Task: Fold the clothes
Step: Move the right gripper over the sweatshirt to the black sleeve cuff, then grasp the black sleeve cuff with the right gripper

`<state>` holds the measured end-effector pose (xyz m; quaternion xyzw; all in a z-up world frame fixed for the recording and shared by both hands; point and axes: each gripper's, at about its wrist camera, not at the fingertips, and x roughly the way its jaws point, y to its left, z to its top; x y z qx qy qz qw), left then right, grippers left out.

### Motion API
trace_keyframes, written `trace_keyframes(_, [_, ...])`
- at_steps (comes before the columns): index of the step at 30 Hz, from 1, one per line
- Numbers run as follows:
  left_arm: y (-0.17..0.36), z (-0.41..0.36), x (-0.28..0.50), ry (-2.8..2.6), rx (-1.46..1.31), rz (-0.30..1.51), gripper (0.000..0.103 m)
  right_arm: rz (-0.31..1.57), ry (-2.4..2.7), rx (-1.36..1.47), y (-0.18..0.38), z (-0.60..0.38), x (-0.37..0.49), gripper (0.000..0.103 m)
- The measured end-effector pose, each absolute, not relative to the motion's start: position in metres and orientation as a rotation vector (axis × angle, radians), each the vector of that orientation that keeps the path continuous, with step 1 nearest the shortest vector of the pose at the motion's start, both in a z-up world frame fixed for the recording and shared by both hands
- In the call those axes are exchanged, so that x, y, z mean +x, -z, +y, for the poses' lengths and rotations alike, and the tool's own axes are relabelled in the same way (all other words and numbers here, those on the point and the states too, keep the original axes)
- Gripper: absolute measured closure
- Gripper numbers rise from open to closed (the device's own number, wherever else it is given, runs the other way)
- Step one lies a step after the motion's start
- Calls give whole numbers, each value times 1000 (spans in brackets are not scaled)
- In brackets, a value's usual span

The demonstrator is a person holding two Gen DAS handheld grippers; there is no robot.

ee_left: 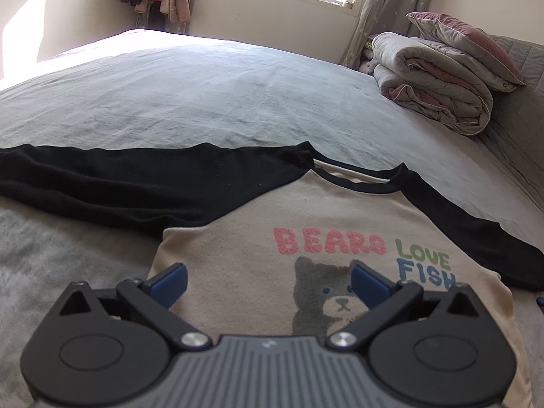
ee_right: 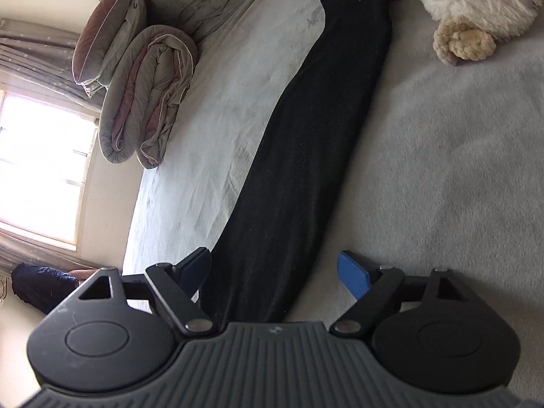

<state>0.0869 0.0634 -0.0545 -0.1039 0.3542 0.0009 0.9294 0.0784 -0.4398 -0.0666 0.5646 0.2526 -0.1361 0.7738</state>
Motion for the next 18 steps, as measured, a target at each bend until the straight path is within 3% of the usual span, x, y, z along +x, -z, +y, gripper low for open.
trace_keyframes(14, [64,60,94,-6,-175,738,1,371,416,1284,87,-468,104,41])
trace_keyframes(17, [61,64,94,-8,-191,733,1,365,440,1284,89,-469,111,64])
trace_keyframes(18, [59,65,94,-9,-198,729,1,367,444,1289,89,-470,112,80])
